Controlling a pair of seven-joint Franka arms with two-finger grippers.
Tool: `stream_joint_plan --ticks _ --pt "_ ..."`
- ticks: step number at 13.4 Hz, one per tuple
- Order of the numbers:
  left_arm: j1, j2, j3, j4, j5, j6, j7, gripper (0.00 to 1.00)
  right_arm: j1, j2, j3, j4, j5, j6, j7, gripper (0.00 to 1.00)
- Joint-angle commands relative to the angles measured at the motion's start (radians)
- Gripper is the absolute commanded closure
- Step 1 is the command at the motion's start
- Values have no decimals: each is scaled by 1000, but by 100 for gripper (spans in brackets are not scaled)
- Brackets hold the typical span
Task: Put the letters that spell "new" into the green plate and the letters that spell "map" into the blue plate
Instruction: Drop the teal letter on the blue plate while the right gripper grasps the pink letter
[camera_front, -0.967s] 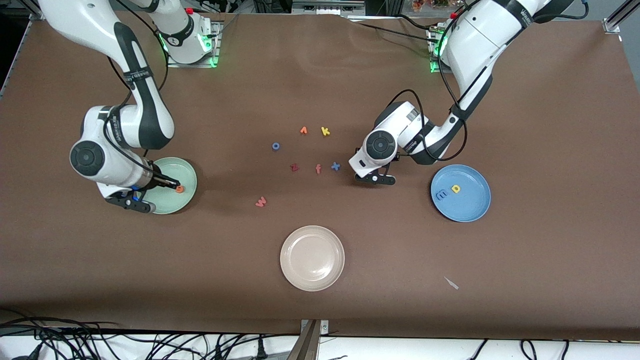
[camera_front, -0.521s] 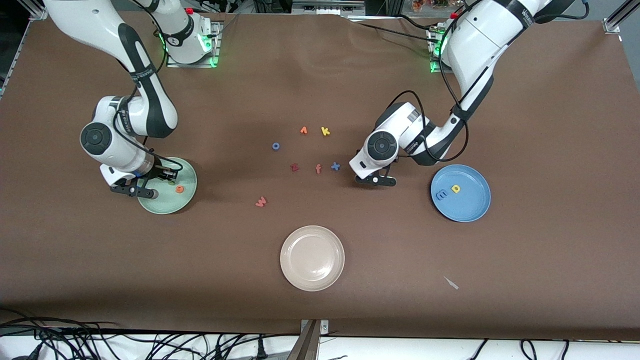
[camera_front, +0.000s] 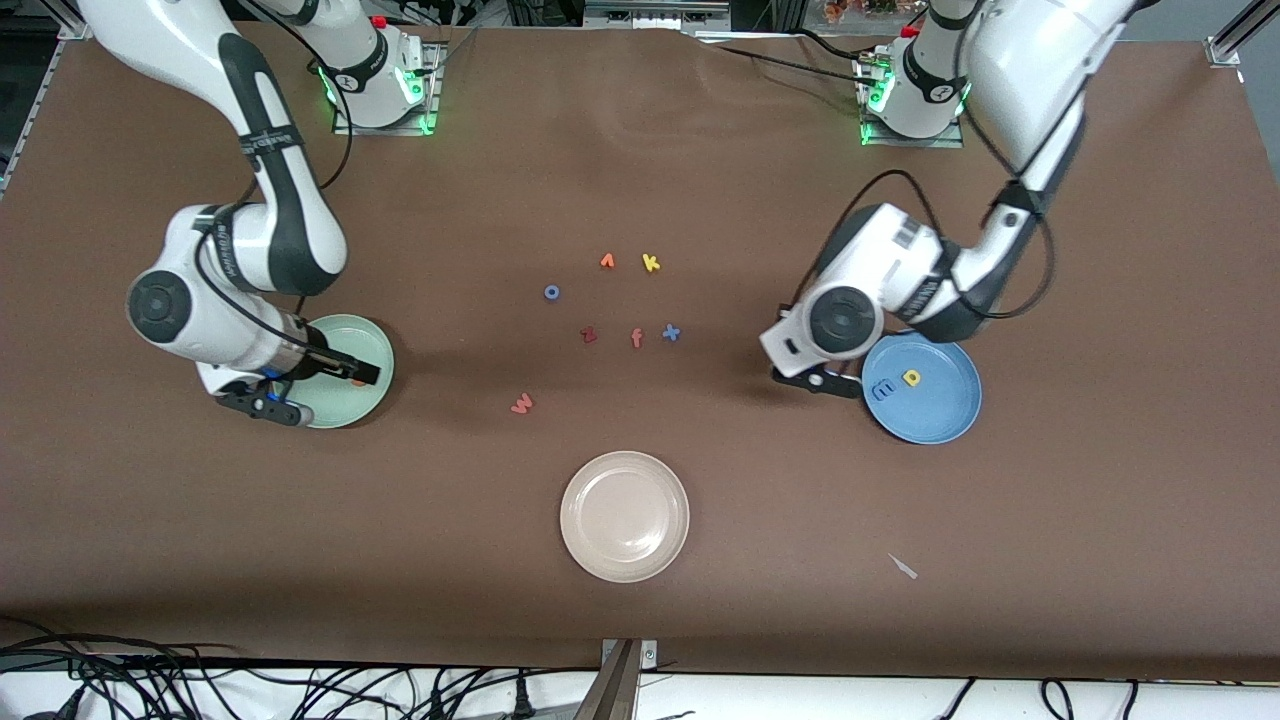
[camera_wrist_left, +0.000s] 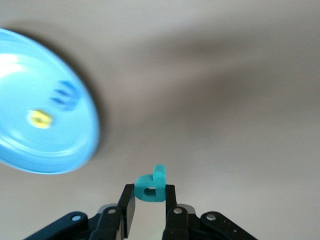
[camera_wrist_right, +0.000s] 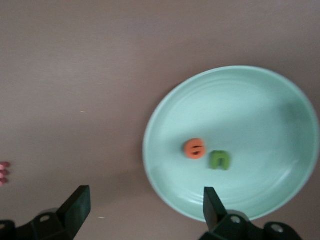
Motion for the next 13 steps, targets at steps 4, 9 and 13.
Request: stream_joint_plan --ticks 4,9,13 --pt "161 -6 -7 -16 164 10 271 78 66 127 75 172 17 -6 362 0" --pt "232 7 -7 -33 161 45 336 0 172 250 75 285 17 43 639 0" --pt "223 -33 -24 -16 144 13 331 0 215 283 75 286 11 98 664 0"
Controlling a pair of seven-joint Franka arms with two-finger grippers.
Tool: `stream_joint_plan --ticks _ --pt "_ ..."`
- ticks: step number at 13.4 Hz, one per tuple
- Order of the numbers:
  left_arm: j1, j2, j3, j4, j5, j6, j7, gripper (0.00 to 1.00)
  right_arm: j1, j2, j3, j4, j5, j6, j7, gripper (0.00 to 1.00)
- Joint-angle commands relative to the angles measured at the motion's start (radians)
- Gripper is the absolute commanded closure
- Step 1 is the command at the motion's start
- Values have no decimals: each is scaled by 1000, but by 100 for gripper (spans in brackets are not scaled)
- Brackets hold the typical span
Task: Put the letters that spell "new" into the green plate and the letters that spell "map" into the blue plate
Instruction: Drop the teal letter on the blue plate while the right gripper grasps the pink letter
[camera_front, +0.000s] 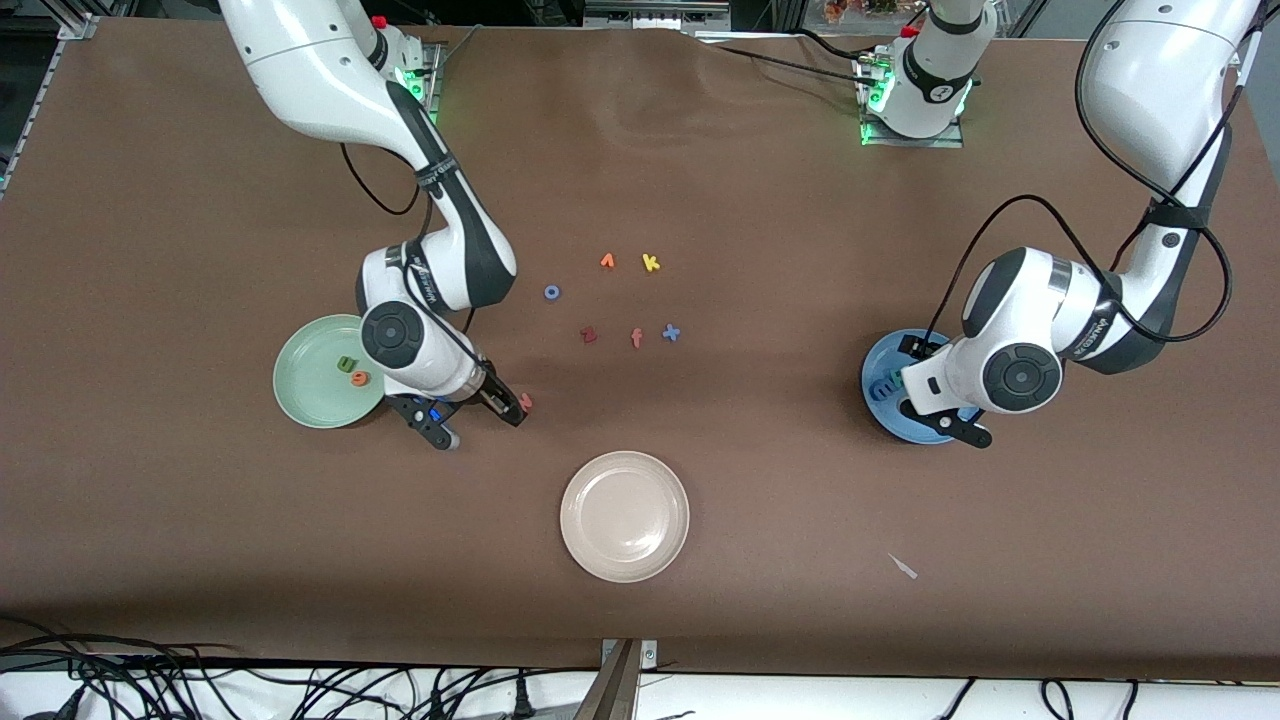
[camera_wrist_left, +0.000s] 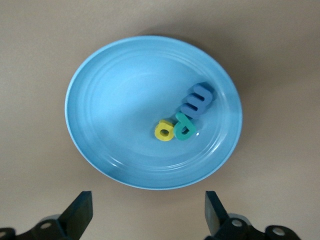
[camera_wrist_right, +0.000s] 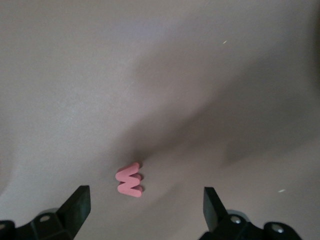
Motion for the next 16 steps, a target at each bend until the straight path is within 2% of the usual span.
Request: stream_joint_plan --ticks 1,3,5,8,10,12,13,14,15,16 --pt "0 -68 -34 5 1 -31 6 0 26 35 -8 31 4 34 12 0" --pt "0 -129 -42 31 -77 -46 11 0 36 58 -8 31 1 83 12 0" --pt "-15 -136 -51 132 -105 -180 8 0 49 65 -8 31 3 83 12 1" --pt "-20 -133 -65 275 -108 -299 11 0 49 81 -8 31 -2 85 10 10" --pt "-41 -177 -33 329 -108 -318 6 0 47 87 -8 31 -2 85 9 19" --pt "-145 -252 141 336 -167 -310 9 0 47 105 -8 37 -2 100 7 28" --pt "-205 -298 256 330 -238 -301 8 0 47 108 -8 38 0 111 6 32" --pt "-233 -346 334 314 -331 -287 6 0 47 110 -8 38 0 113 7 39" --pt "-236 -379 376 277 -394 -282 3 0 47 111 -8 38 1 113 9 48" --pt "-236 -410 383 248 -402 -250 3 0 47 113 -8 40 3 113 9 58"
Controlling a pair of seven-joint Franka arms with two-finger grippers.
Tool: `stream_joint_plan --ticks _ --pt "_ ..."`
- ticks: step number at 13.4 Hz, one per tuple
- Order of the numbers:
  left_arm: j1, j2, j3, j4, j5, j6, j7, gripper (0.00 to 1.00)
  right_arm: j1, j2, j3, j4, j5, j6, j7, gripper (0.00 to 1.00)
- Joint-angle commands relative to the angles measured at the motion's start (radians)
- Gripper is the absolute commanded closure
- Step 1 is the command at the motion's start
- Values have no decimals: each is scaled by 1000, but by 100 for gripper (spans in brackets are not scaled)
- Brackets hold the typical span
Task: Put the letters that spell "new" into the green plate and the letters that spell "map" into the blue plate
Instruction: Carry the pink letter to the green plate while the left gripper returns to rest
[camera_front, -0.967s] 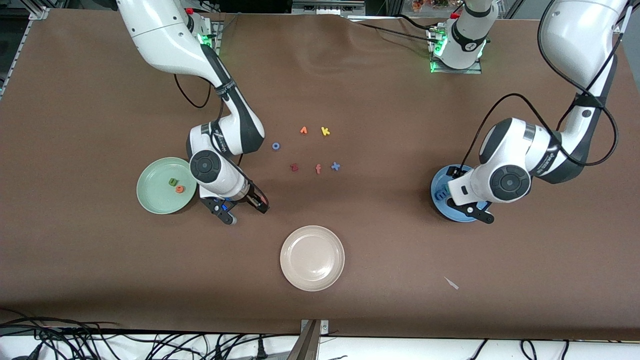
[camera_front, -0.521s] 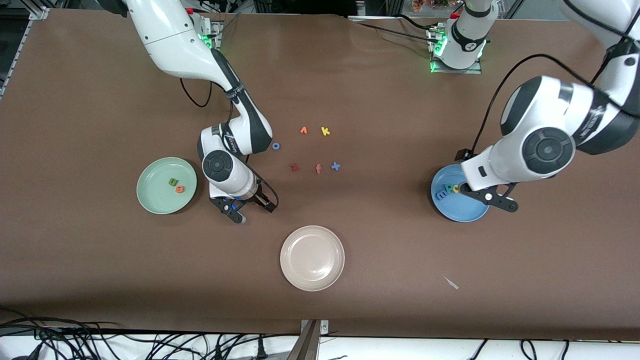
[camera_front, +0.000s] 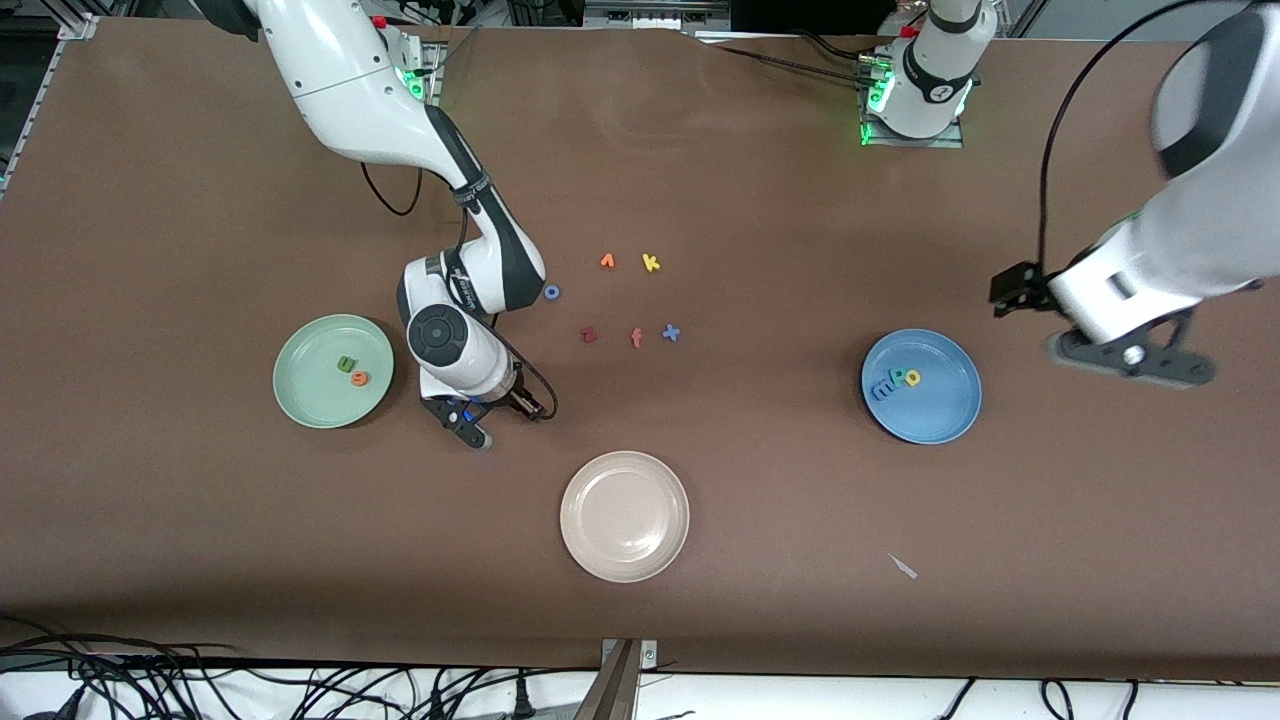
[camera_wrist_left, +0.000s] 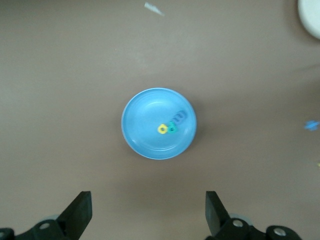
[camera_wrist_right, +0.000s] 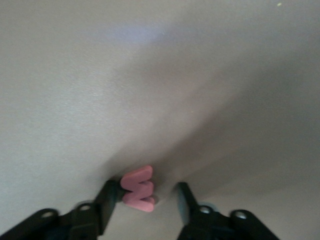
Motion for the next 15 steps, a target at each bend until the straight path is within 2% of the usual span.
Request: stream_joint_plan --ticks 1,3,4,5,7,9,11,13,15 --pt "-15 -136 60 -155 -61 77 5 0 5 36 -6 30 3 12 7 69" --pt "-16 -275 64 -341 -59 169 -11 0 5 36 -6 32 5 12 7 86" --pt "-16 -321 64 -397 -59 194 -21 0 5 36 -6 36 5 12 3 97" --pt "-16 -346 64 -430 -67 199 -22 0 2 36 -6 52 3 3 -2 100" --pt "-19 -363 64 -439 -67 197 -24 0 -1 35 -7 70 -2 -15 -4 100" --pt "-30 -363 73 -439 -67 197 -22 0 -13 28 -15 142 -6 -139 -23 100" --pt "-30 -362 73 -438 -67 196 -22 0 -28 -2 -36 159 -37 -225 -116 100" --pt "-30 -354 73 -428 -65 194 -24 0 -31 -71 -88 141 -37 -364 -236 100" --pt "-24 -323 72 -395 -61 180 -27 0 -31 -158 -142 52 -38 -408 -373 100"
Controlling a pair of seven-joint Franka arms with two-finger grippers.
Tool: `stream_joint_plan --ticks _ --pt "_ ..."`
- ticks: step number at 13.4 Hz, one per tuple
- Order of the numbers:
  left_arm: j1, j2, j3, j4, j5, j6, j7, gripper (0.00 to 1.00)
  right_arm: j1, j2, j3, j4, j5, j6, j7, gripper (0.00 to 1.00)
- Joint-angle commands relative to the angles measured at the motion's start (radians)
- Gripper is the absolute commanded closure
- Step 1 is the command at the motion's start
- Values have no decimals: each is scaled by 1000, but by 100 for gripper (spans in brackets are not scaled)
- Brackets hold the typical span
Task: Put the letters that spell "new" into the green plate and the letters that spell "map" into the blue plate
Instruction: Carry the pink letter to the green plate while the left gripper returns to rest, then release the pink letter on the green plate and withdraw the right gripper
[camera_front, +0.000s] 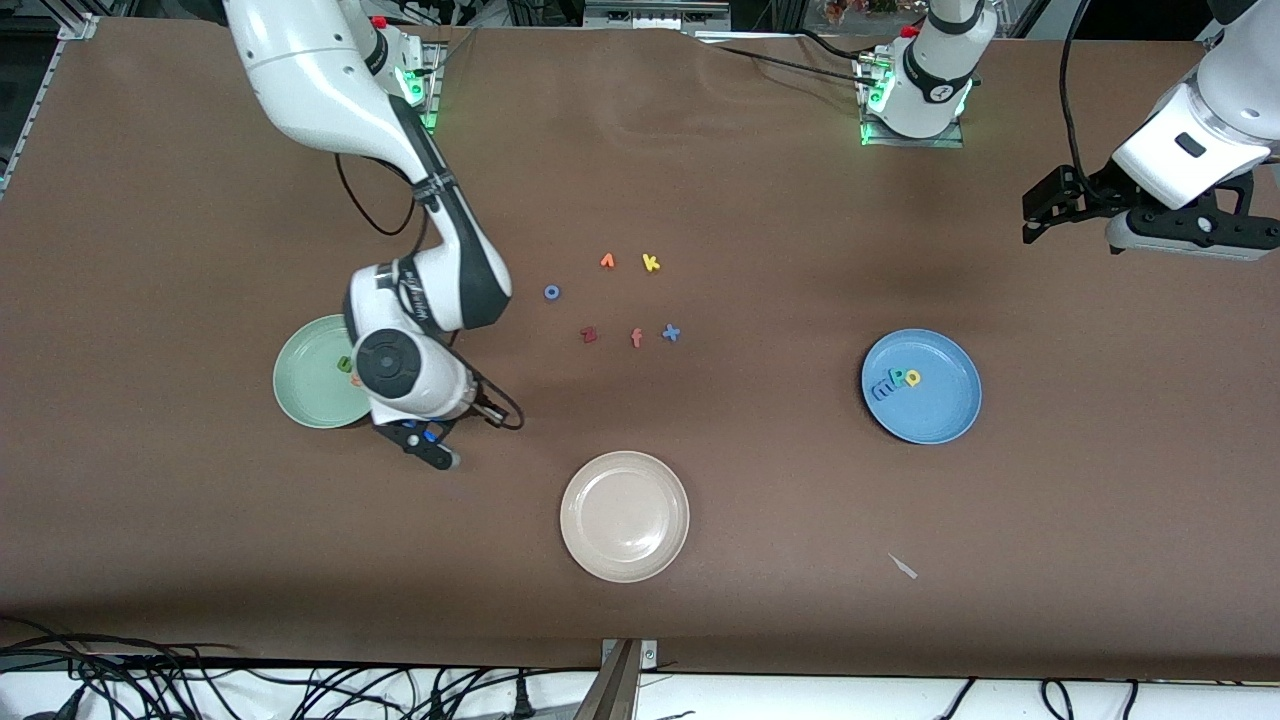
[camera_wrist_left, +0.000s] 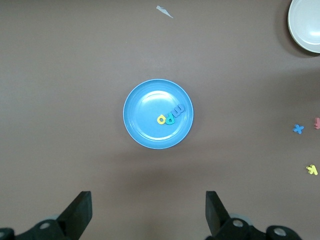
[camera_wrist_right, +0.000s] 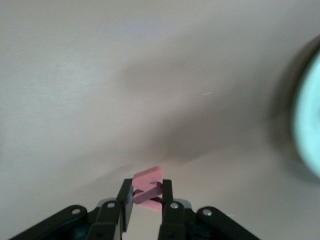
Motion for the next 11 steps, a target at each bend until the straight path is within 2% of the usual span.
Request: stream_joint_plan --ticks 1,6,8,9,10,11 --pt "-6 35 12 46 -19 -22 -5 0 -4 -141 -52 -160 -15 -25 -175 100" --pt "-2 42 12 59 -17 -43 -5 0 -4 -340 -210 -487 -21 119 -542 100" --pt "3 40 12 59 -17 -45 -5 0 -9 -328 -271 -555 -11 219 -668 100" --pt "3 40 14 59 -17 -47 -5 0 -27 -309 -274 -573 -3 257 -706 100" --pt "3 40 12 59 -17 -47 -5 0 -36 -294 -274 -572 -3 261 -710 93" --pt "4 42 14 59 -17 -47 -3 0 -35 -282 -274 -566 -3 258 -711 46"
